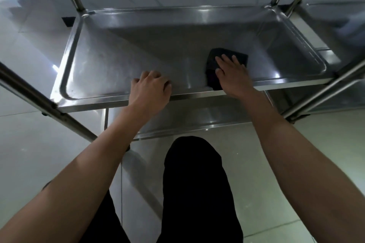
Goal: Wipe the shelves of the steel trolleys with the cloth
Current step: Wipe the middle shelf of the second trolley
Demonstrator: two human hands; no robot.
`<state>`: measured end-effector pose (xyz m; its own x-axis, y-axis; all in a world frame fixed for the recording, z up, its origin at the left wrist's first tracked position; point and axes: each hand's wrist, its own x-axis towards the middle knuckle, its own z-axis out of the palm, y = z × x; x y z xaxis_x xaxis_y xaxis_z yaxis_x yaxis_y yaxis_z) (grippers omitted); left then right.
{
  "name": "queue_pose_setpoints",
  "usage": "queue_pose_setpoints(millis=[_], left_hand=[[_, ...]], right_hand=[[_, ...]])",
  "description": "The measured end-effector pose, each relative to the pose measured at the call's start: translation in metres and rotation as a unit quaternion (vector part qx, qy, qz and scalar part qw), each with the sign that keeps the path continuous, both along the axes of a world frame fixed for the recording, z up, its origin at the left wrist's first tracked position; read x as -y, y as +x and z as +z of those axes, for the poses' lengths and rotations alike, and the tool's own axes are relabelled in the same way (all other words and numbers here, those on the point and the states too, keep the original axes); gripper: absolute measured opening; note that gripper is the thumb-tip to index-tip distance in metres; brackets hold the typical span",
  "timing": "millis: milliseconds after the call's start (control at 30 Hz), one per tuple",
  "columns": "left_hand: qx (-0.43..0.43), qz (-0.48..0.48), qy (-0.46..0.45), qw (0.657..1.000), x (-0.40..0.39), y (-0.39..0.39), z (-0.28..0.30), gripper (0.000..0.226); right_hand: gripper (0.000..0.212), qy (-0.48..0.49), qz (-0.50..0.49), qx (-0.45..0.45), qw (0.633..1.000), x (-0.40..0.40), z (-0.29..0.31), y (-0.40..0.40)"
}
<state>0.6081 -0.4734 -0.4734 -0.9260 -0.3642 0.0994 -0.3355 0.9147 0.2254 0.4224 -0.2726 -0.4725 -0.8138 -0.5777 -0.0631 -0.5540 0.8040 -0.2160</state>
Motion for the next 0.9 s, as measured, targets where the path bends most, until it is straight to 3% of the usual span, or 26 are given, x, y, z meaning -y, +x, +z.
queue_pose_setpoints(millis=[233, 433, 900], left_hand=[[-0.038, -0.017, 0.005, 0.999, 0.012, 0.012, -0.004, 0.035], [-0.031, 0.048, -0.001, 0.998, 0.046, 0.044, -0.002, 0.041], [-0.016, 0.187, -0.047, 0.981, 0.106, 0.122, 0.008, 0.037]], right_hand=[[0.051, -0.007, 0.011, 0.008, 1.0, 0.017, 0.001, 0.006], [0.052, -0.036, 0.057, 0.049, 0.997, 0.079, 0.0, 0.033], [0.052, -0.027, 0.21, 0.055, 0.976, 0.227, 0.003, 0.109]])
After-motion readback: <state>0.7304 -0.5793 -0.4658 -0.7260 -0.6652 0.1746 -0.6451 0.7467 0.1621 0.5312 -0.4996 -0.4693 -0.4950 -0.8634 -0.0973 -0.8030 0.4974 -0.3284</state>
